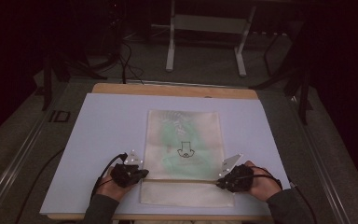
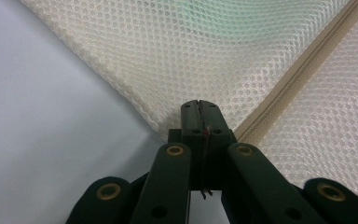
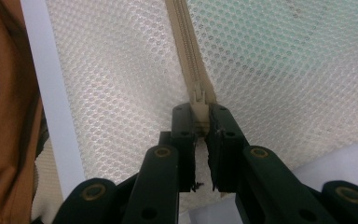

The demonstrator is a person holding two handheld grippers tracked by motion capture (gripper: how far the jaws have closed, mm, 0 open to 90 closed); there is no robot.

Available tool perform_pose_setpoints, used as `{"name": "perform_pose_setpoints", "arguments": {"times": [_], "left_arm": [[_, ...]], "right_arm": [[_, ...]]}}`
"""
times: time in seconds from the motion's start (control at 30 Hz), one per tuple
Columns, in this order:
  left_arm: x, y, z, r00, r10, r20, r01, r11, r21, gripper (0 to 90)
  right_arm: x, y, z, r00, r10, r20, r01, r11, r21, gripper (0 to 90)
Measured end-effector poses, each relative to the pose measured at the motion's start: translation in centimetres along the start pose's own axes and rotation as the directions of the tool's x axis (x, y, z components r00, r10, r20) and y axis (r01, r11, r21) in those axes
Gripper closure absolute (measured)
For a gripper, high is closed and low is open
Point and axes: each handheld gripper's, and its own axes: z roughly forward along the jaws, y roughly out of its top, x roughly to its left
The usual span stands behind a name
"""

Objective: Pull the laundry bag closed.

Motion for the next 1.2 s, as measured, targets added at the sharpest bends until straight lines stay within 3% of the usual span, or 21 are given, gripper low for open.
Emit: {"name": "perform_pose_setpoints", "arguments": {"times": [1.2], "left_arm": [[0.0,0.0,0.0,1.0000,0.001,-0.001,-0.001,1.0000,0.003,89.7]], "right_arm": [[-0.1,-1.8,-0.7,0.9991,0.040,0.017,-0.040,0.999,-0.008,82.5]]}}
